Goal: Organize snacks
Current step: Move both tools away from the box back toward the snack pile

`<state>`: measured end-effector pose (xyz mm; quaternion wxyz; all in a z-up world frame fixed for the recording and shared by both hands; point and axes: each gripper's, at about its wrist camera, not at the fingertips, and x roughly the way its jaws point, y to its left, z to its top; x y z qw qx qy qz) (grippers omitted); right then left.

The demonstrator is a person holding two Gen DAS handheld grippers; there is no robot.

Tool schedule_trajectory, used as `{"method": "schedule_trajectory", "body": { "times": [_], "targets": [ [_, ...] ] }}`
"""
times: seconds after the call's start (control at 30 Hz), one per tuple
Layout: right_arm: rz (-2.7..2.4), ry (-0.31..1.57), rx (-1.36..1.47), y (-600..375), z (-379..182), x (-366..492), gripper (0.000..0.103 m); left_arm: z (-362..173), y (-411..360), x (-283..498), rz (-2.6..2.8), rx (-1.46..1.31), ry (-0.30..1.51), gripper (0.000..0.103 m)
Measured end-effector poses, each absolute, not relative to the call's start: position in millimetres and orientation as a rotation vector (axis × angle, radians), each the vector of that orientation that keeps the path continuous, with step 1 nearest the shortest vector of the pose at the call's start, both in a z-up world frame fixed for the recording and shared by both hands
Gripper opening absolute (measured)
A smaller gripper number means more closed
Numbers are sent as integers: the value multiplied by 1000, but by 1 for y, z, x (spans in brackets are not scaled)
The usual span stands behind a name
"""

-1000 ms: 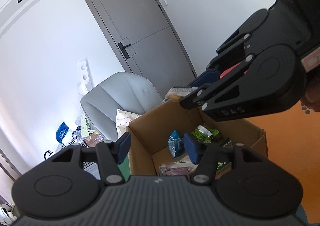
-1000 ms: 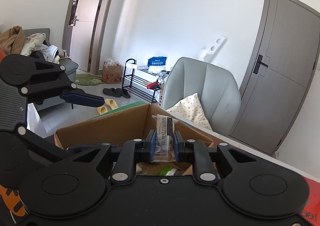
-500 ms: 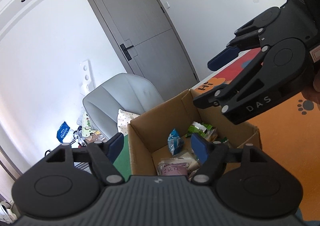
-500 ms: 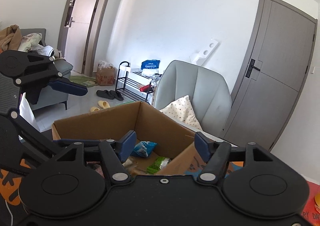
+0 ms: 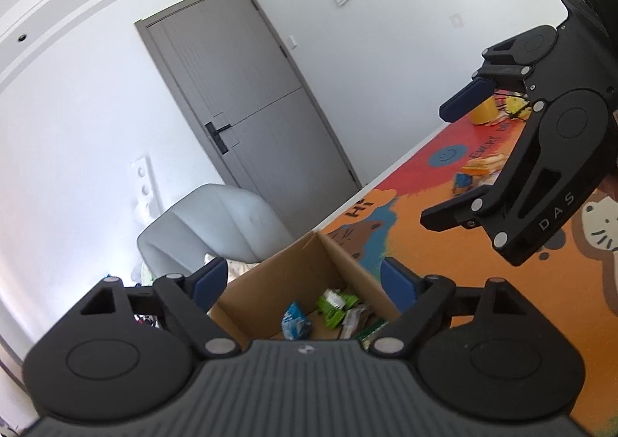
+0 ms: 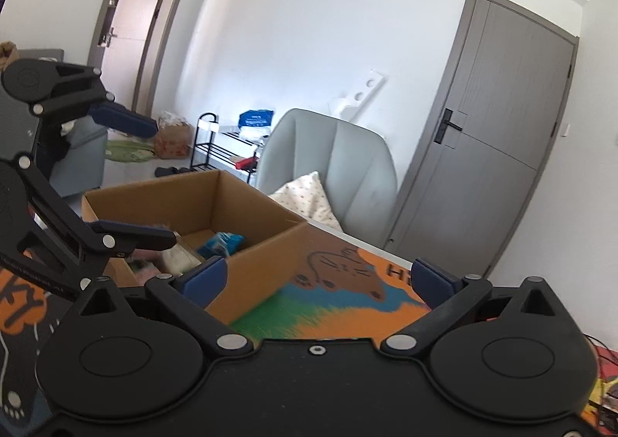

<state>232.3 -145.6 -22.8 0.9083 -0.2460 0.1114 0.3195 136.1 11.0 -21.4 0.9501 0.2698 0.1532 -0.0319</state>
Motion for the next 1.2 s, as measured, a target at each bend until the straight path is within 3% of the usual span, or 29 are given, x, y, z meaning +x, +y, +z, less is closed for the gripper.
{"method": "schedule_trajectory", "body": {
  "times": [1.2],
  "targets": [
    [415, 290, -455, -297, -39, 221, 103, -48, -131, 170, -350, 631, 313, 86]
  ]
}}
